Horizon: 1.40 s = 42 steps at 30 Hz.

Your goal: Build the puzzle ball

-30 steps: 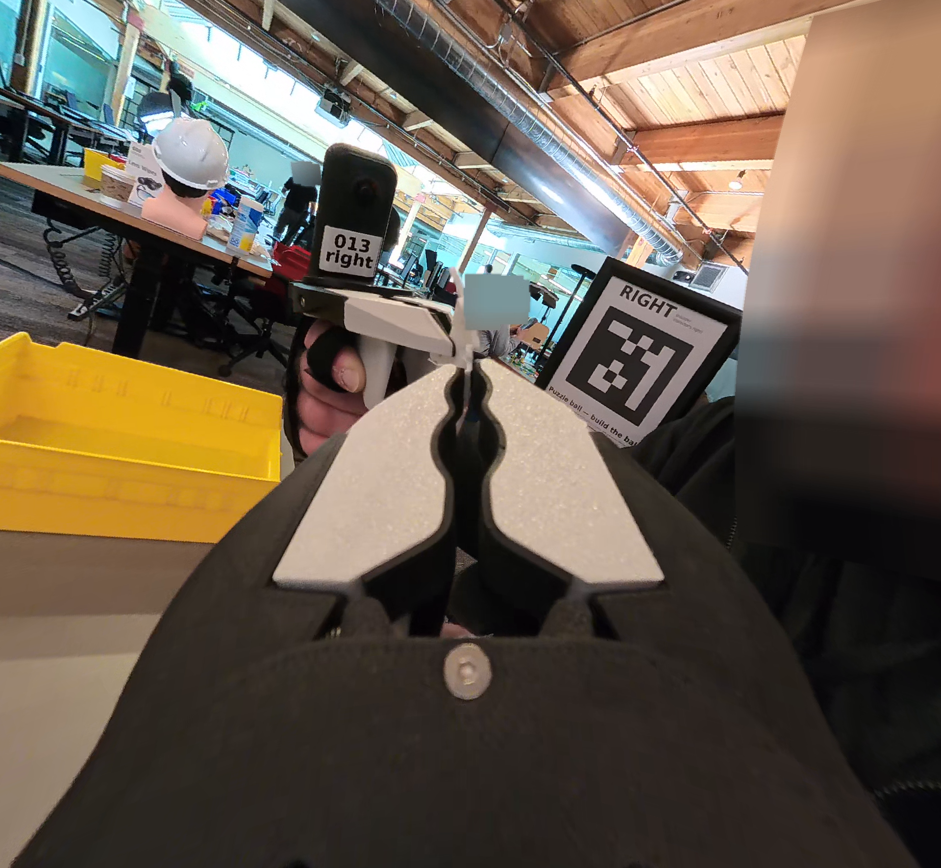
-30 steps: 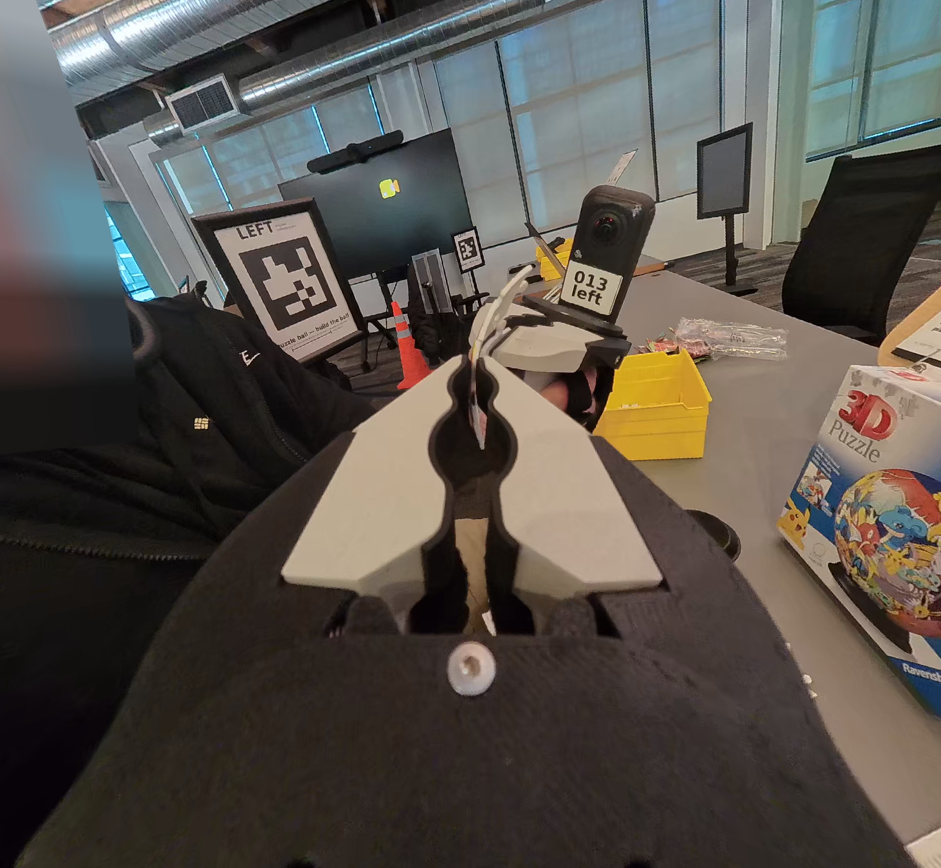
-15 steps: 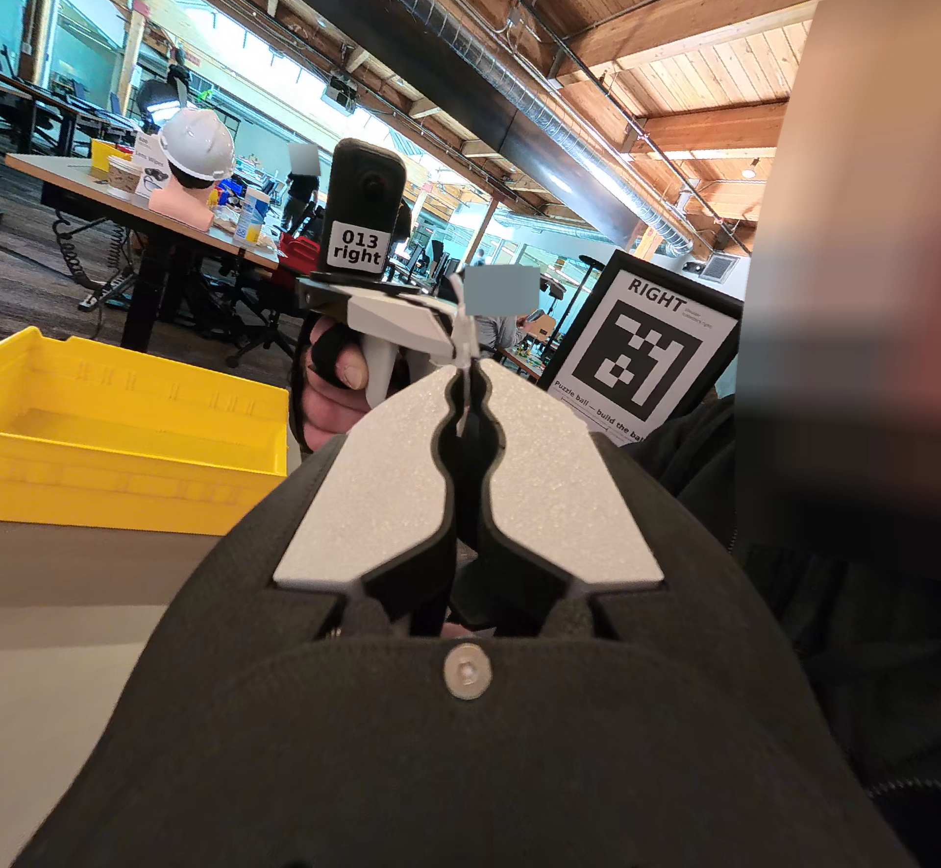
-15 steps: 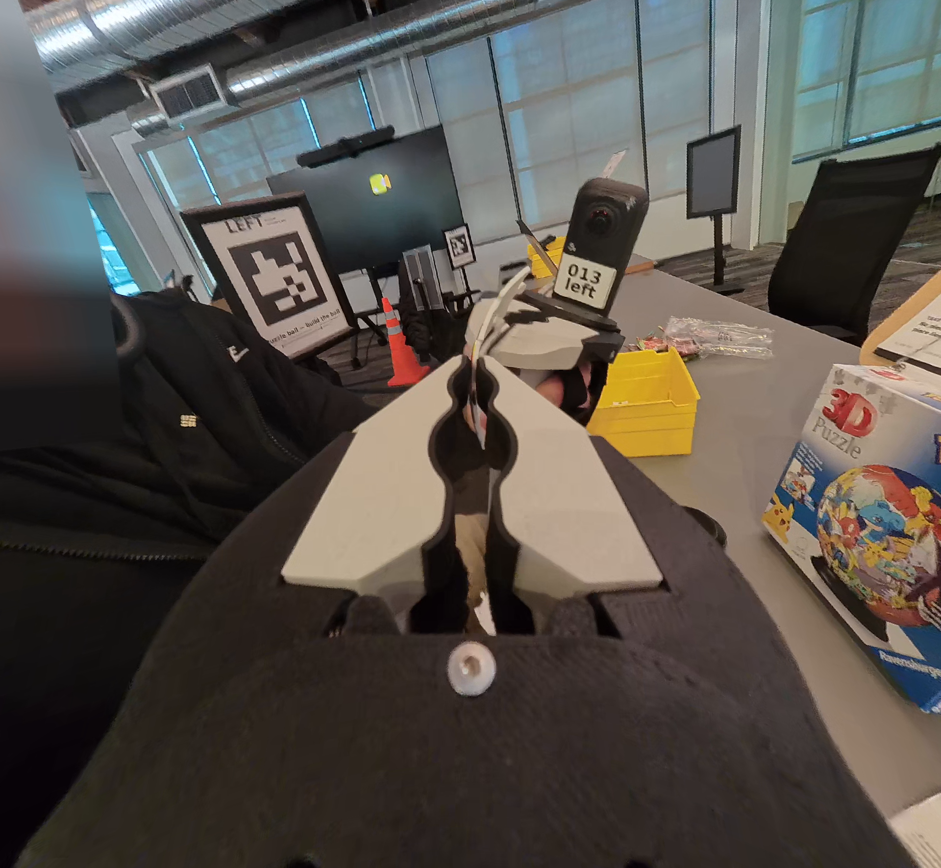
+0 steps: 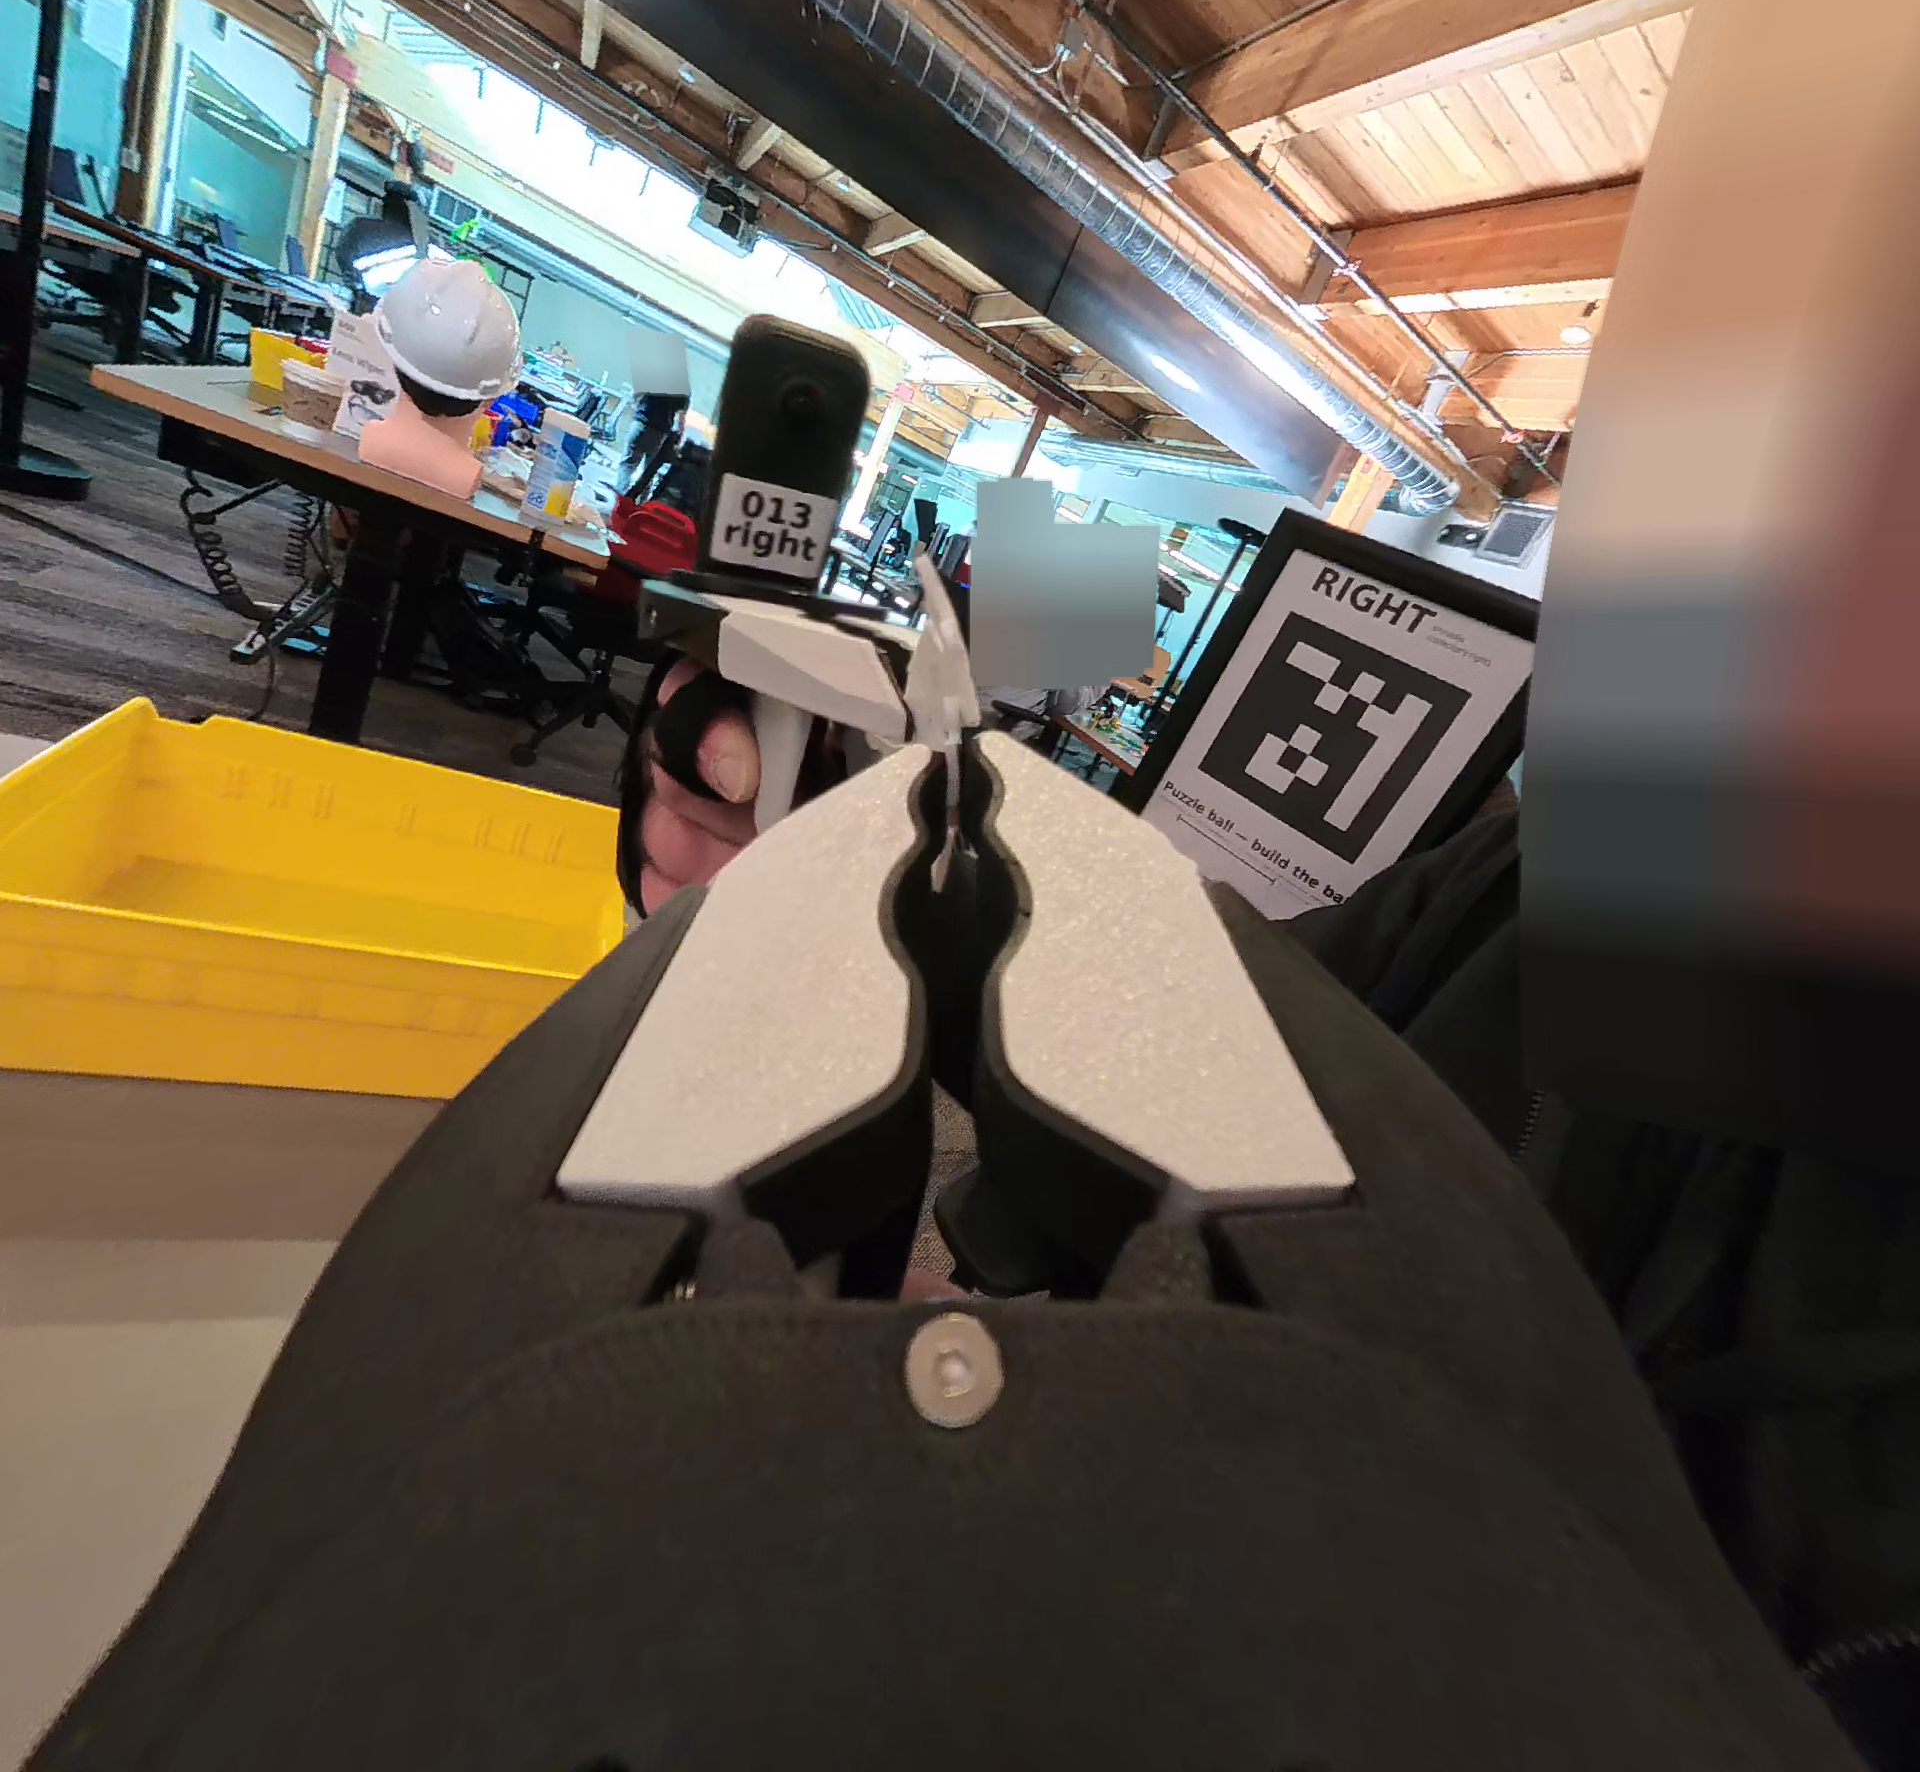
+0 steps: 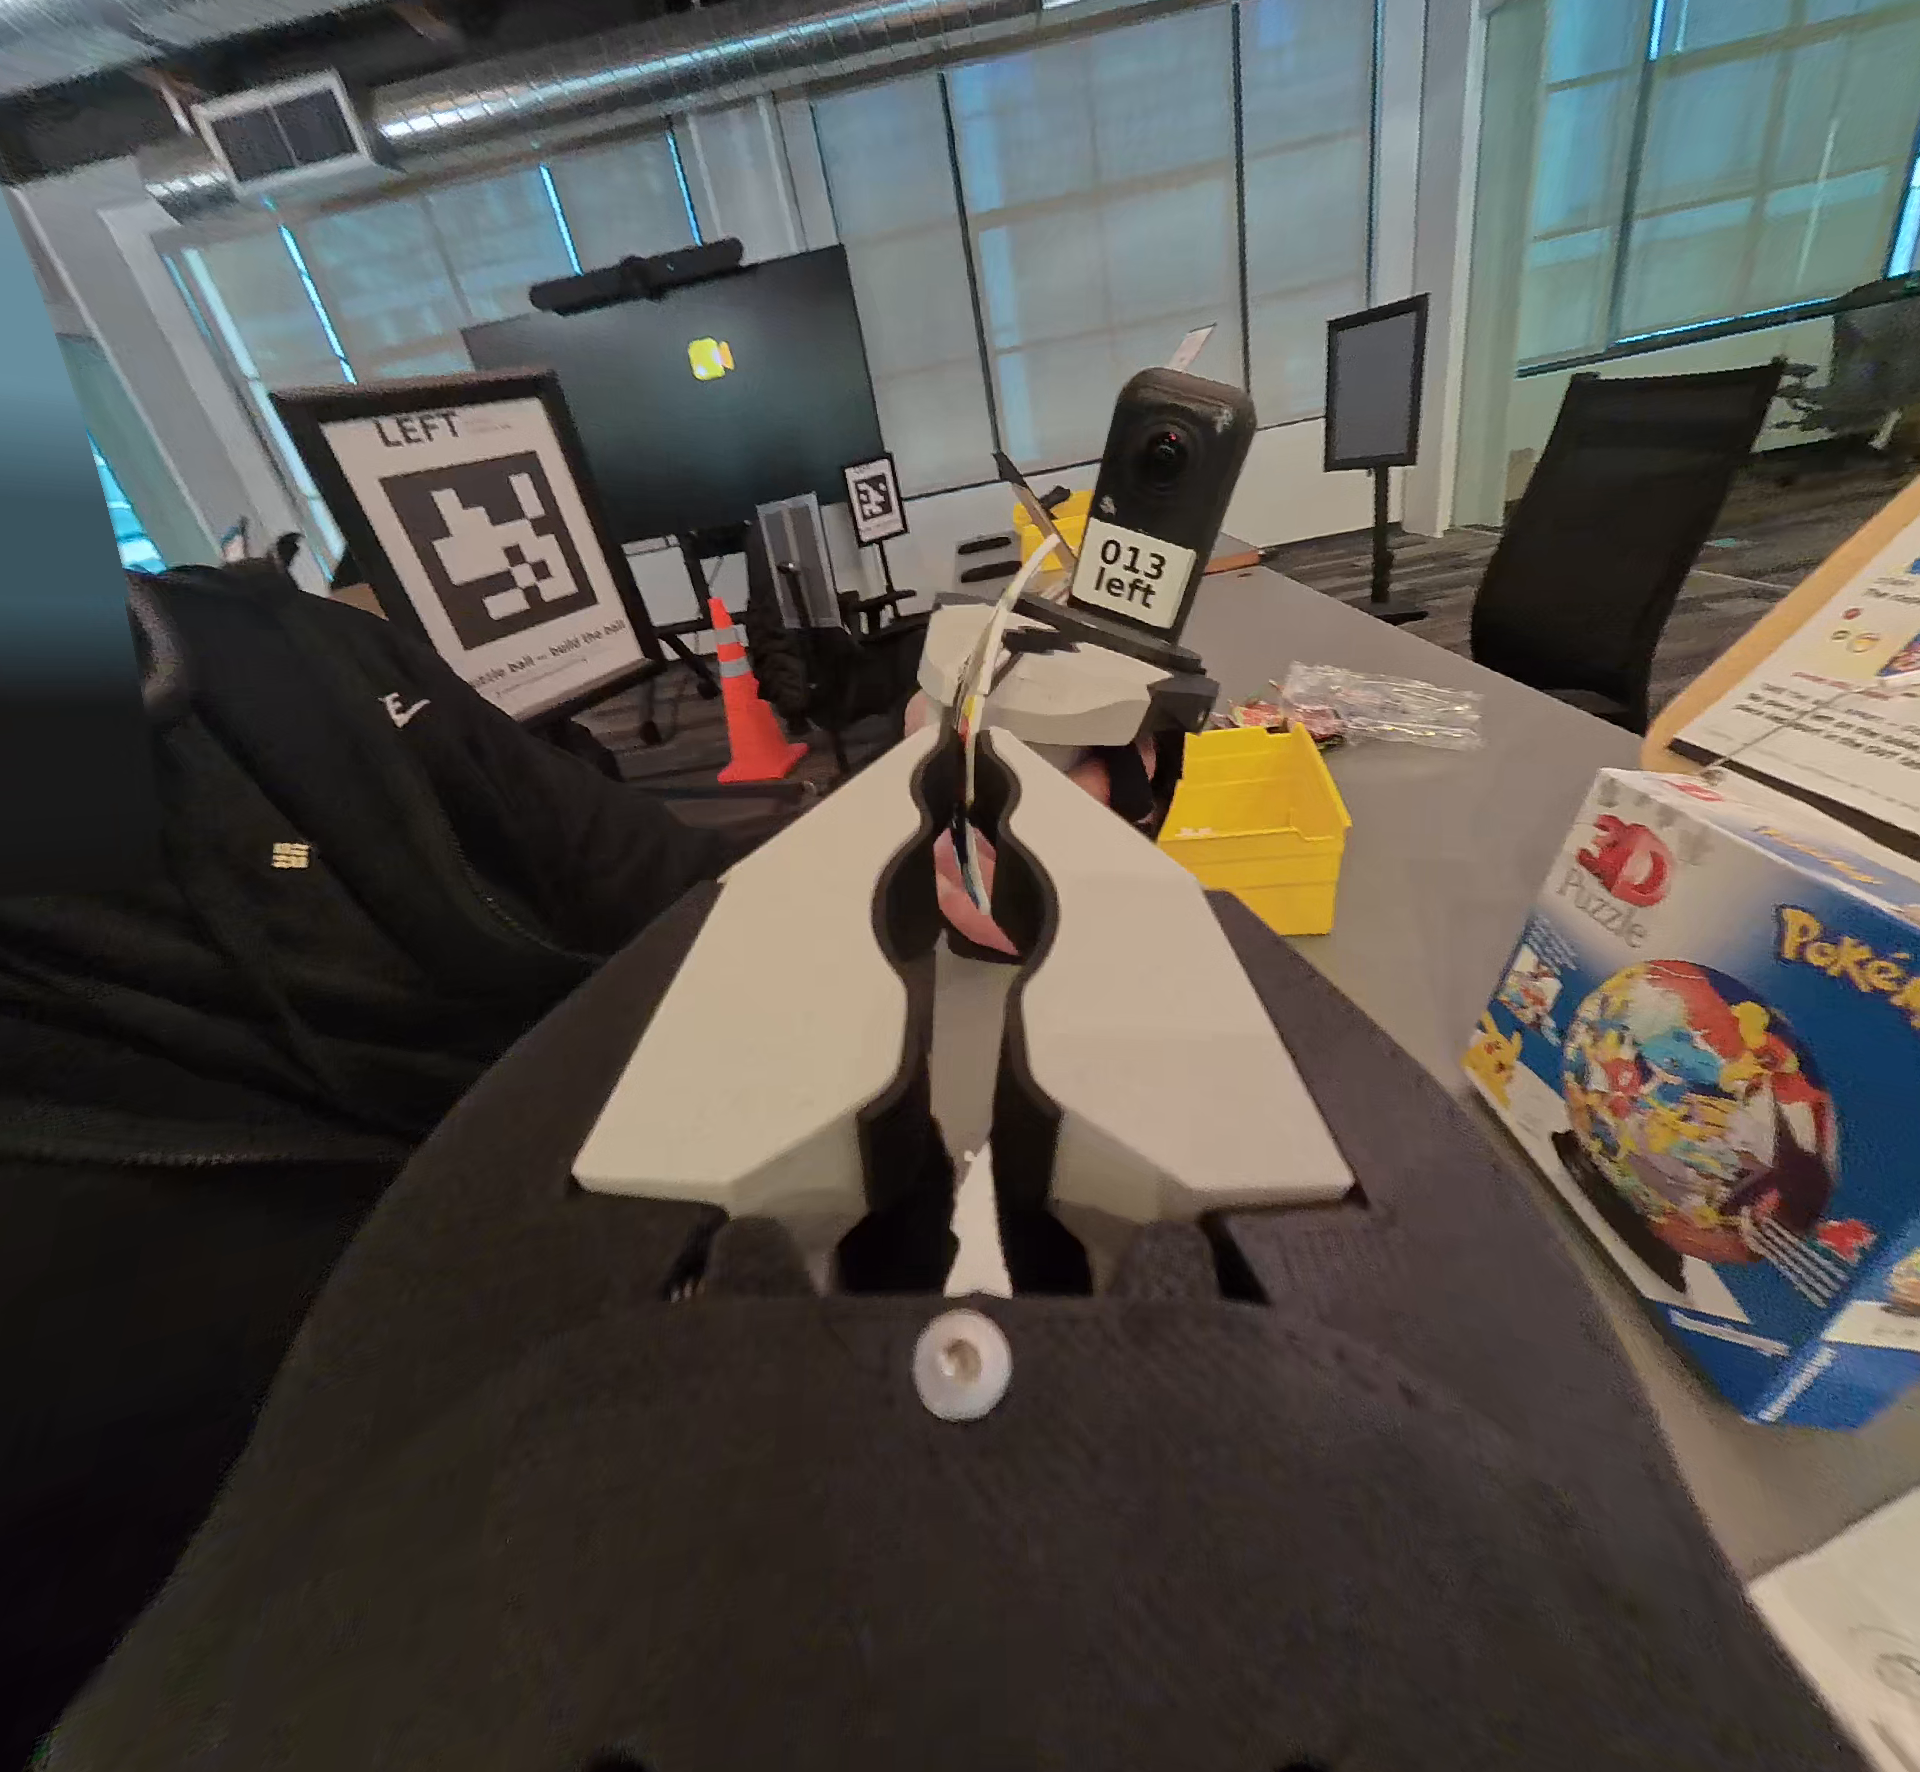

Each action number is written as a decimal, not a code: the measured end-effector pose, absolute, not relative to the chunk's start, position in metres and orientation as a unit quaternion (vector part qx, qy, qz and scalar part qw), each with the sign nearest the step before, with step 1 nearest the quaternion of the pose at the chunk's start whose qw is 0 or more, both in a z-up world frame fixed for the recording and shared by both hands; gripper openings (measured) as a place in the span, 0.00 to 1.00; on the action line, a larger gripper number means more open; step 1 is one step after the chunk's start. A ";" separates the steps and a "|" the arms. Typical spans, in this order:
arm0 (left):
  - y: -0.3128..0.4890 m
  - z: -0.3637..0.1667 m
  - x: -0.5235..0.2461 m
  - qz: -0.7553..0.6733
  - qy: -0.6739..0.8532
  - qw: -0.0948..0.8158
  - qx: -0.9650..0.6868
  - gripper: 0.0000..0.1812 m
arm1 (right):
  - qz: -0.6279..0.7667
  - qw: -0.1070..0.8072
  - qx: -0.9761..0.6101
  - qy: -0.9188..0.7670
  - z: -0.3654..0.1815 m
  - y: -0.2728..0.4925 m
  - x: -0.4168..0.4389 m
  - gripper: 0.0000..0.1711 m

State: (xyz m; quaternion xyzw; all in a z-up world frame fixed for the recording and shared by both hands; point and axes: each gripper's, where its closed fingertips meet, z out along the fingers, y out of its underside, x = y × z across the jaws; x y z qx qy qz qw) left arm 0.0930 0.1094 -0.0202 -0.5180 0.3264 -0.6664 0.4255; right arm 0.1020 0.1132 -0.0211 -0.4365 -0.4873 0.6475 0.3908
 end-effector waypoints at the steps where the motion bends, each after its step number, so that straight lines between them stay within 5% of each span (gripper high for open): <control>1: 0.110 -0.020 0.093 -0.661 0.325 0.428 -0.524 0.01 | 0.641 0.397 -0.439 -0.489 -0.021 0.114 0.102 0.01; 28: 0.122 -0.024 0.084 -0.593 0.345 0.467 -0.559 0.01 | 0.597 0.445 -0.459 -0.485 -0.022 0.122 0.093 0.00; 42: 0.120 -0.027 0.087 -0.604 0.370 0.414 -0.571 0.01 | 0.548 0.457 -0.464 -0.525 -0.026 0.118 0.095 0.00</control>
